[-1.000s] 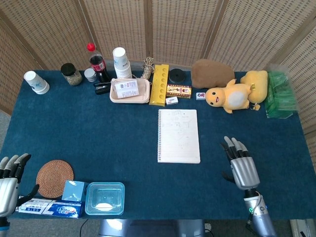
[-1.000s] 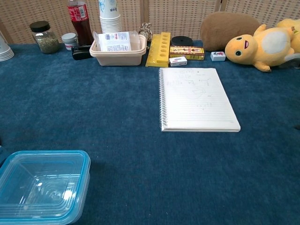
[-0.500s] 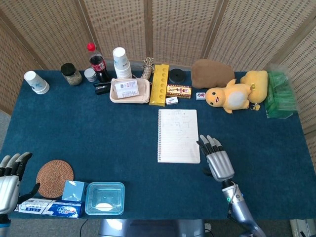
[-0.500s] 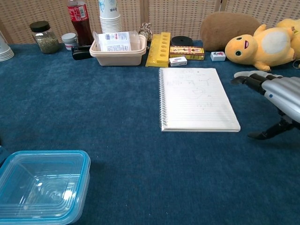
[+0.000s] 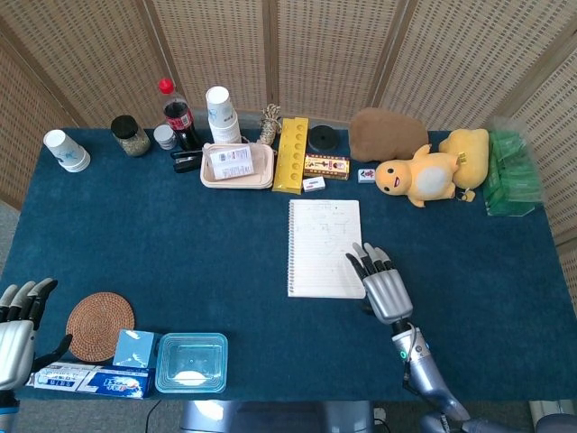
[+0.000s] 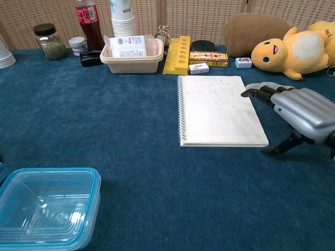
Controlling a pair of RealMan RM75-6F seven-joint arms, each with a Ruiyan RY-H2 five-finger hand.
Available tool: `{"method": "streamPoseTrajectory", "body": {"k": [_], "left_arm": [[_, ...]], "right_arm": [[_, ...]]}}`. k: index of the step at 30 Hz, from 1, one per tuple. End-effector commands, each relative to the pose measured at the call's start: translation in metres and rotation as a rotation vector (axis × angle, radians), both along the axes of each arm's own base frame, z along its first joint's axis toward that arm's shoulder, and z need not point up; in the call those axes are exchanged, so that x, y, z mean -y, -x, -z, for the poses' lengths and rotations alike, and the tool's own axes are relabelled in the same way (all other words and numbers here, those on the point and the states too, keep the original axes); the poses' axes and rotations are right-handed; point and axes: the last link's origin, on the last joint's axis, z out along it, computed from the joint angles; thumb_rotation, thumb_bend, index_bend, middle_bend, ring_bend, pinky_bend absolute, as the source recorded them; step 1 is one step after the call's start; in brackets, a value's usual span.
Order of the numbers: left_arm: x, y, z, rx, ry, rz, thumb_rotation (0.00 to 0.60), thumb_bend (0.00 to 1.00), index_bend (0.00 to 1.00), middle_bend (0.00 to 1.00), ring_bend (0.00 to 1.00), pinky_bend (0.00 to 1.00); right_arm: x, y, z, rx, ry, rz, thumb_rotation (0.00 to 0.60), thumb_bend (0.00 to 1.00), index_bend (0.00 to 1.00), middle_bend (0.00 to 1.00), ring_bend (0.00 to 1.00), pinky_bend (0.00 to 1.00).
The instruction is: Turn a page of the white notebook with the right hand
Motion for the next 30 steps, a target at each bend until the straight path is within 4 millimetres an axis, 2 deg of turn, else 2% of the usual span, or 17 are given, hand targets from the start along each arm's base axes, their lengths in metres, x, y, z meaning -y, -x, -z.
{"method": "streamPoseTrajectory", "body": {"k": [1, 20, 30], "left_arm": [[0.0, 0.001, 0.0, 0.0, 0.0, -0.001, 0.6, 0.24, 0.18, 0.14, 0.09, 0.0], [0.0, 0.001, 0.001, 0.015, 0.003, 0.0, 0.6, 0.24, 0.18, 0.14, 0.09, 0.0], [0.001, 0.002, 0.001, 0.02, 0.001, -0.001, 0.6, 0.23, 0.18, 0.14, 0.09, 0.0]], "right_arm": [[0.002, 0.0, 0.001, -0.008, 0.001, -0.003, 0.6, 0.16, 0.1, 0.1, 0.04, 0.15], [0.01, -0.001, 0.003, -0.022, 0.016, -0.022, 0.6, 0.16, 0.1, 0.1, 0.04, 0.15], [0.016, -0.009, 0.001, 0.057, 0.091, -0.056, 0.6, 0.16, 0.1, 0.1, 0.06, 0.15]]}}
